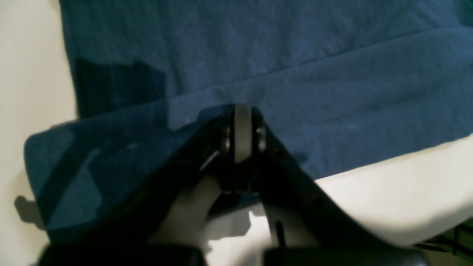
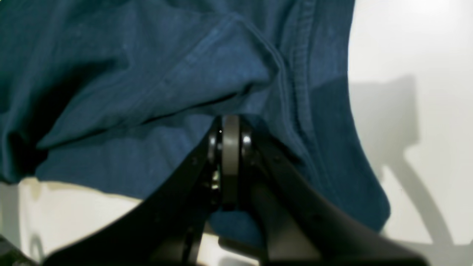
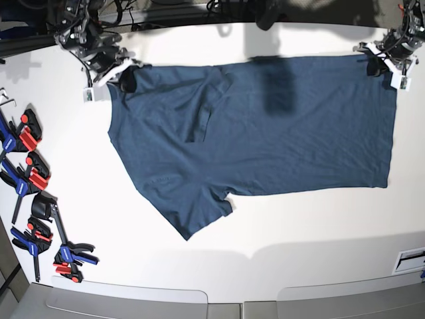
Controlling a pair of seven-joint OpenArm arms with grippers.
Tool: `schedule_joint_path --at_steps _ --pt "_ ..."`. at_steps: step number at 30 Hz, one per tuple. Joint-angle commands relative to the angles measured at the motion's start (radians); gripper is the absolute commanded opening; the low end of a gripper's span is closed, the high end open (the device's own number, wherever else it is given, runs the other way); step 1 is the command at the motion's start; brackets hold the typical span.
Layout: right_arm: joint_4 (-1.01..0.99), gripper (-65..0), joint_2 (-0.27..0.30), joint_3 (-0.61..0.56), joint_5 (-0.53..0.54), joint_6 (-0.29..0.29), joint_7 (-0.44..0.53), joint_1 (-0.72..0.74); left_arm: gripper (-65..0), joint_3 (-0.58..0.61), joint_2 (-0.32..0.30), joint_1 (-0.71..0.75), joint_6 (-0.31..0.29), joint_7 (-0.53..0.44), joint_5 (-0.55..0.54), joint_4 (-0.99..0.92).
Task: Fold the T-shirt properly
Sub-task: 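Grasp the hem corner with the left gripper and pull both edges taut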
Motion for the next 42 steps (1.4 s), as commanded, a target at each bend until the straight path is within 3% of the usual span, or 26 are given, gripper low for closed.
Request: schedule_joint_path --at_steps 1,14,19,24,29,42 --pt "0.011 -65.0 0.008 0.0 -0.042 -0.006 -0.06 -0.028 -65.0 0.005 -0.006 0.04 0.01 0.11 0.063 -0.006" --pt "0.183 -65.0 0.007 0.045 -0.057 -0.006 -0.108 -0.162 -65.0 0.002 -0.006 0.201 0.009 0.15 0.093 0.179" --pt "0.188 -65.0 0.008 0.133 -0.04 -0.007 -0.111 -0.161 -65.0 -0.04 -0.006 0.202 0.01 0.131 0.097 0.186" --pt "0.188 -65.0 0.008 0.187 0.044 -0.007 -0.109 -0.161 -65.0 -0.092 -0.006 0.2 0.01 0.109 0.097 0.186" --pt "0.188 -65.0 0.007 0.19 0.112 -0.006 -0.103 -0.157 -65.0 -0.105 -0.005 0.199 0.013 0.066 0.097 0.186" --pt "0.188 -65.0 0.008 0.19 0.115 -0.006 -0.069 -0.152 -65.0 -0.105 -0.005 0.15 0.013 0.03 0.089 0.186"
